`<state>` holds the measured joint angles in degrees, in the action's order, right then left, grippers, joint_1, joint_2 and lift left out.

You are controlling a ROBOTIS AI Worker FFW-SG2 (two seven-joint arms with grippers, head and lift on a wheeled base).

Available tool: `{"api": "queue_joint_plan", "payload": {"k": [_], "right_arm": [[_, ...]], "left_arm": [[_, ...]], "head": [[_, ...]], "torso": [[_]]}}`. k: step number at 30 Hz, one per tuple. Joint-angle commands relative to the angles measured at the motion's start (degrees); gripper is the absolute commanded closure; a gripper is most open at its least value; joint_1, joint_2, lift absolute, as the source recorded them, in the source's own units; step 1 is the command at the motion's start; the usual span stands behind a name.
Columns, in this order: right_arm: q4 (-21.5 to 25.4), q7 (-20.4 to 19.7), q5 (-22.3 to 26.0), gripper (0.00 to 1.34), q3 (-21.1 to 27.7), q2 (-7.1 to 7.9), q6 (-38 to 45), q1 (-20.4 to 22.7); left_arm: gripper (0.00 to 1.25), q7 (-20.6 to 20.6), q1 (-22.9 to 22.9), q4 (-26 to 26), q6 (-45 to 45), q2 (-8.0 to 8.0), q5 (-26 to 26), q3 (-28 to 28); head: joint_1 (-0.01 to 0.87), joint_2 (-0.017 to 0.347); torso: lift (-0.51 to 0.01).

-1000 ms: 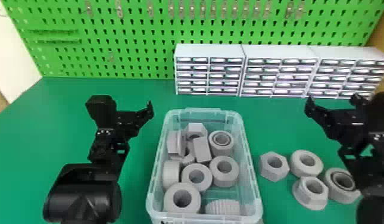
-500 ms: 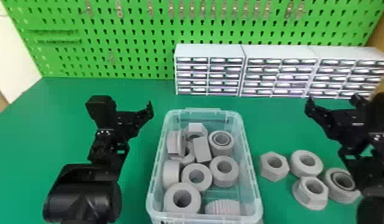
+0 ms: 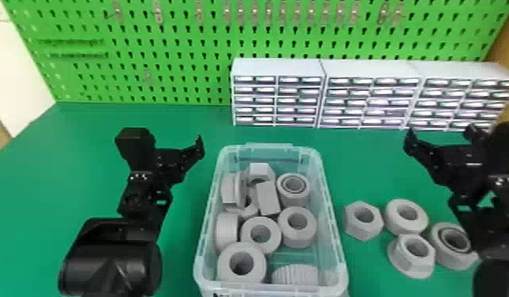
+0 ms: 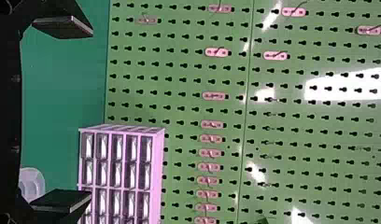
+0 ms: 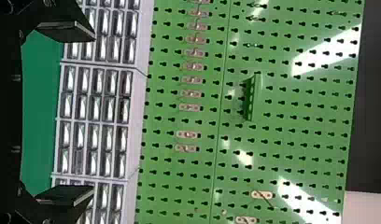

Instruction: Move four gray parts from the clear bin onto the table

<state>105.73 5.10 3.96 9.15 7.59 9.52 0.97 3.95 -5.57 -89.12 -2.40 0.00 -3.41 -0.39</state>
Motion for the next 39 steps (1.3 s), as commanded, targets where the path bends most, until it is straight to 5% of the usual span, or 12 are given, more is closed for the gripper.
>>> {"api": "queue_joint_plan", "payload": {"k": [1, 39], "right_arm": [[0.0, 0.0, 0.0, 0.15, -0.1, 0.06, 0.2, -0.1], [0.0, 0.0, 0.0, 0.15, -0.4, 0.41, 0.4, -0.4]], "left_arm": [[0.07, 0.0, 0.0, 0.0, 0.0, -0.15, 0.0, 0.0], [0.07, 0.0, -0.1, 0.3, -0.1, -0.15, 0.1, 0.0]], "head": [[0.693, 0.072], [0.693, 0.072]], "torso": [[-0.052], [-0.052]]}}
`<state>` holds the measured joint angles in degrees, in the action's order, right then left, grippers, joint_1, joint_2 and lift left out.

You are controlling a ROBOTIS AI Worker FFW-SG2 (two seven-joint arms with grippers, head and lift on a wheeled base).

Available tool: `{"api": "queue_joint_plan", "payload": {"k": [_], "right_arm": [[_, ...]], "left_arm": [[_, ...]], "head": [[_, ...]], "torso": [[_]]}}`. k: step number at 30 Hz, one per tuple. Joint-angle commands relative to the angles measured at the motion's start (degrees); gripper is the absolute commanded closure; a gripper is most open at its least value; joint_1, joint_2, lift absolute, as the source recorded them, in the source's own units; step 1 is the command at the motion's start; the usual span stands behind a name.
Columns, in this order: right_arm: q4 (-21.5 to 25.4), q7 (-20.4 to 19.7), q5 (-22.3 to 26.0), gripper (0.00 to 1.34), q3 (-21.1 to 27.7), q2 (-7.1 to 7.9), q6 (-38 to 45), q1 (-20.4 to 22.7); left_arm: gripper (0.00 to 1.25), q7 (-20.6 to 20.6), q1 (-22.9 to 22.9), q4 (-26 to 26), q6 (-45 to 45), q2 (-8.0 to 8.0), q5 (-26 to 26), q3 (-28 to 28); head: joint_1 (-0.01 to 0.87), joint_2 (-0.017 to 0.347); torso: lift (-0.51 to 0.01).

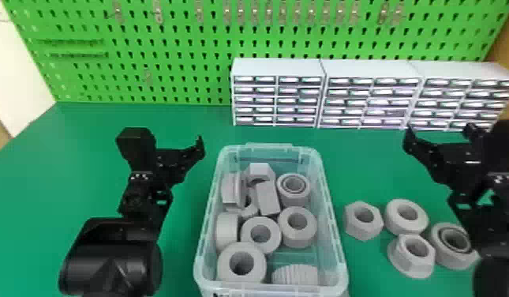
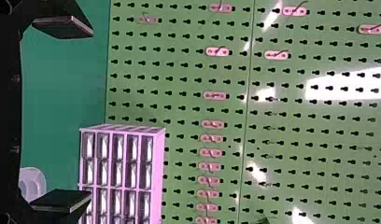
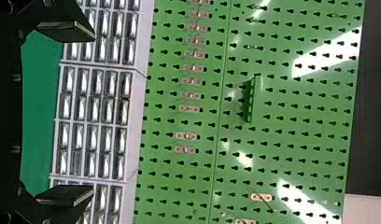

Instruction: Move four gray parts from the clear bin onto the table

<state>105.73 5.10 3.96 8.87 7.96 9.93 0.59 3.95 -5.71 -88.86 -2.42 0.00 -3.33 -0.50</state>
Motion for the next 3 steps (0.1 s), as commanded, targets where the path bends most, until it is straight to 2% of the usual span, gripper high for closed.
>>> {"api": "queue_joint_plan", "payload": {"k": [1, 3], "right_arm": [[0.0, 0.0, 0.0, 0.15, -0.1, 0.03, 0.0, 0.0], [0.0, 0.0, 0.0, 0.15, -0.1, 0.03, 0.1, 0.0]], "left_arm": [[0.07, 0.0, -0.1, 0.0, 0.0, -0.15, 0.0, 0.0], [0.07, 0.0, -0.1, 0.0, 0.0, -0.15, 0.0, 0.0]], "head": [[0.693, 0.072], [0.693, 0.072]], "torso": [[-0.052], [-0.052]]}}
